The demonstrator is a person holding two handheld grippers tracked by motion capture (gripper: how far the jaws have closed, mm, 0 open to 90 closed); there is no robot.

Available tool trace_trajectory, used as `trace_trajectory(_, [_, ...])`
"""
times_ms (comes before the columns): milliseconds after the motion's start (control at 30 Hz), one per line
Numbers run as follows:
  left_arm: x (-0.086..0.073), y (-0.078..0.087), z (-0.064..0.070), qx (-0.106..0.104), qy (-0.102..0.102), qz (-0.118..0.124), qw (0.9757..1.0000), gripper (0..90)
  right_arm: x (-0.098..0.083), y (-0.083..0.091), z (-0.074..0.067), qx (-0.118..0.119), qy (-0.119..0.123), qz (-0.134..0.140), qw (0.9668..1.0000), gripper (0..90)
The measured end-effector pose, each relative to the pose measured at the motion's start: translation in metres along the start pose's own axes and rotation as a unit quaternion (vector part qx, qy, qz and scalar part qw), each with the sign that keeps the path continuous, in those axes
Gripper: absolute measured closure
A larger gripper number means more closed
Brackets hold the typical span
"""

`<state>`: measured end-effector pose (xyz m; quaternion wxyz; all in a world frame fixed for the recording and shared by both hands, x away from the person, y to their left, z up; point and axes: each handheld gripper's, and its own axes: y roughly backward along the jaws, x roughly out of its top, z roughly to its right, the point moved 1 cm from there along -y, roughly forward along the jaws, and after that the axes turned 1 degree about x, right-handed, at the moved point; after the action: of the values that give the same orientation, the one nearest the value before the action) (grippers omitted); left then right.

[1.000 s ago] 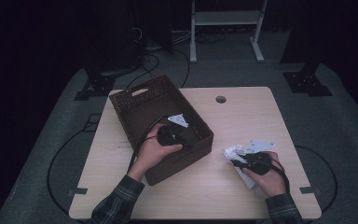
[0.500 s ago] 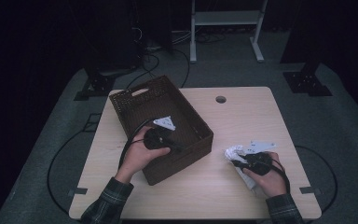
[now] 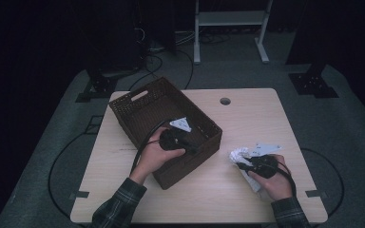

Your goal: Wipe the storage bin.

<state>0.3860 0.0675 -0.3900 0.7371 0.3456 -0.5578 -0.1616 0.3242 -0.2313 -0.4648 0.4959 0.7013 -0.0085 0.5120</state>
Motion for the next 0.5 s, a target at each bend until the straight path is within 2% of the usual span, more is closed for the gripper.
trace_trajectory(133, [-0.0018,-0.0041,-0.0037,-0.016,-0.001,0.024,0.9996,76.7,-0.0006,0.0004,0.0004,0.000,-0.005,0.001,1.0000,71.9])
trace_trajectory(233, [-0.0024,-0.0041,-0.0050,-0.021,0.000,0.022,0.9995,74.6,-0.0008,0.0009,0.0003,0.000,-0.009,0.002,1.0000,71.9])
trace_trajectory(300, [-0.0029,-0.0075,-0.0047,-0.019,-0.010,0.018,0.9996,72.4,-0.0011,0.0011,0.0004,0.000,-0.007,0.002,1.0000,72.0])
trace_trajectory(500, [-0.0048,-0.0117,-0.0062,-0.024,-0.008,0.029,0.9992,70.5,-0.0021,0.0026,0.0003,-0.001,-0.006,0.003,1.0000,72.0])
